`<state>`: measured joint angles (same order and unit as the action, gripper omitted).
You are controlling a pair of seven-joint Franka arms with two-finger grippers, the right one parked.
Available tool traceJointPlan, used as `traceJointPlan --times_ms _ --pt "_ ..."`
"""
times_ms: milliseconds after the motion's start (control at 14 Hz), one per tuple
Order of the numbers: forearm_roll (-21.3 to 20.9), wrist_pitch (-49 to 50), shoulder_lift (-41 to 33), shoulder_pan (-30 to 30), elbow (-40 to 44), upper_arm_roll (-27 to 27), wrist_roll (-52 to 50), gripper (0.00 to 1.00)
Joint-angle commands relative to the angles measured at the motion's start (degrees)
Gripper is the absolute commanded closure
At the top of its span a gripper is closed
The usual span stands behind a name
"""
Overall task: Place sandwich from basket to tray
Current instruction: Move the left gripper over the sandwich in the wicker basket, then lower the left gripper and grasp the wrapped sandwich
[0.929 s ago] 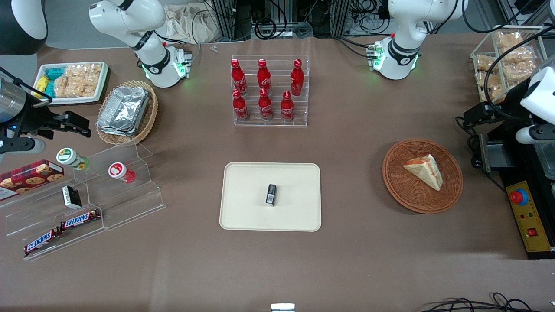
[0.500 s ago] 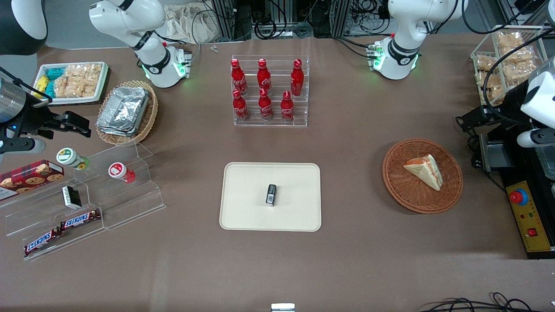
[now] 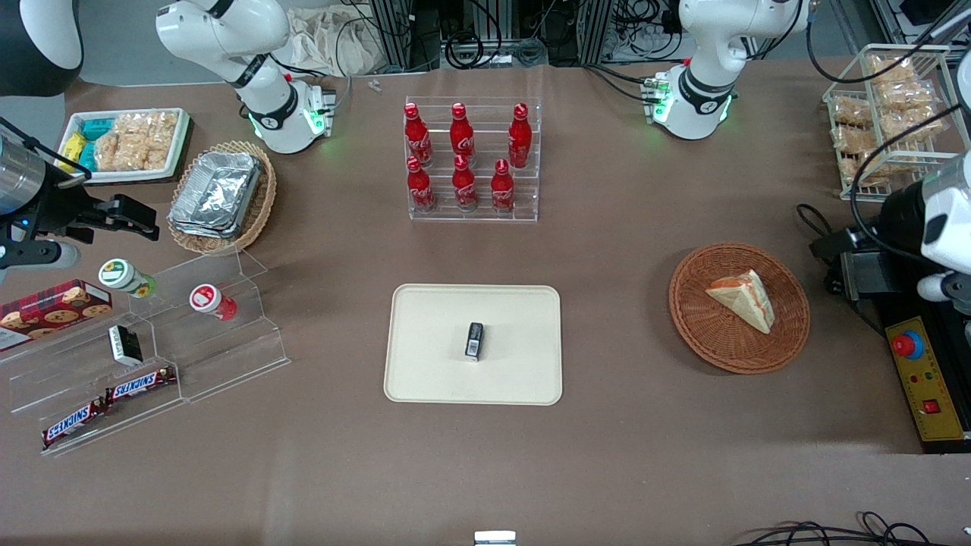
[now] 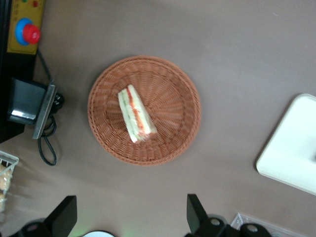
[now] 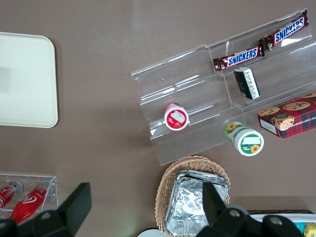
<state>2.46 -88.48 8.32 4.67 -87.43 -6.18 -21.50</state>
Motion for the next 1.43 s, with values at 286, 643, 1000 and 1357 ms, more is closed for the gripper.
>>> traceJointPlan --times_ms 286,643,1000,1357 --pt "-1.0 -23.1 -0.9 -0.3 -23.0 0.2 -20.7 0.0" --pt "-1.0 -47.9 2.4 0.1 -38.6 0.4 -30.8 0.0" --pt "-1.0 -54.7 9.2 0.7 -39.3 0.4 -32.0 0.0" --pt "-1.1 -55.3 10.7 0.6 -39.2 0.3 -32.0 1.0"
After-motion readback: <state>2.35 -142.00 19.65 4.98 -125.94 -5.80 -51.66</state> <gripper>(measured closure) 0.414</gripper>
